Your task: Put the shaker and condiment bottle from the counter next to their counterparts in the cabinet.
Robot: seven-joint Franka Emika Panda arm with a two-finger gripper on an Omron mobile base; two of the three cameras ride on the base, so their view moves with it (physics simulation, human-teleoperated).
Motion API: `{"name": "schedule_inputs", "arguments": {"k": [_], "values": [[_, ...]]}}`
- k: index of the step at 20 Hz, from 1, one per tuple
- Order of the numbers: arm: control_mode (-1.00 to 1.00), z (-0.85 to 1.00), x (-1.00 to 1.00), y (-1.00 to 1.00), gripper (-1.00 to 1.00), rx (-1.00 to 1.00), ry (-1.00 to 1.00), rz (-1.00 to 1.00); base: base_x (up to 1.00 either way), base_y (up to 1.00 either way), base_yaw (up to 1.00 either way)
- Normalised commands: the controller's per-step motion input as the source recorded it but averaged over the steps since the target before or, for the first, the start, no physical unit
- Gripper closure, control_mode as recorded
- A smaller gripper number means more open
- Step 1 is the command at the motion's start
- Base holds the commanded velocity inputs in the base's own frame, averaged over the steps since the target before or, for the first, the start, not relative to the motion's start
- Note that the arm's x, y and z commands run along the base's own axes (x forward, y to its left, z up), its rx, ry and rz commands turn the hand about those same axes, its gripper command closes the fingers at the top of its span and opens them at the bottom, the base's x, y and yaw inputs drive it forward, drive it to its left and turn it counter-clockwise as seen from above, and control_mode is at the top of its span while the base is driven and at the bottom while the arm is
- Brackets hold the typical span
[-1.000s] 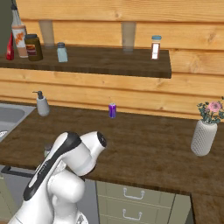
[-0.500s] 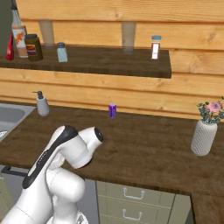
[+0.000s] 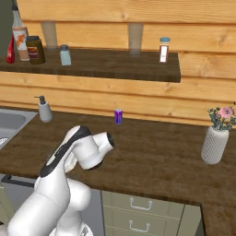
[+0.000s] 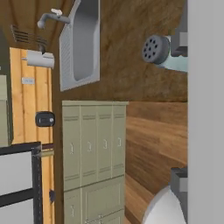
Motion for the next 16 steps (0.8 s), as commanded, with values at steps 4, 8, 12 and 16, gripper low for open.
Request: {"name": "schedule_inputs", "arguments": {"k": [4,8,12,16], "values": [[-1.0,-0.68,0.26,0.15,-1.0,0.14,-0.08,0.0,0.0,0.0,0.0],[-1.0,-0.76,0.14,0.17,-1.0,0.15,-0.14,0.0,0.0,0.0,0.0],[-1.0,-0.74,0.03,0.27,-1.0,0.11,-0.2,0.01,0.0,0.0,0.0],[-1.0,-0.07,0.18,0.33,-1.0,0.01,-0.02,-0.02,0.0,0.0,0.0]]}}
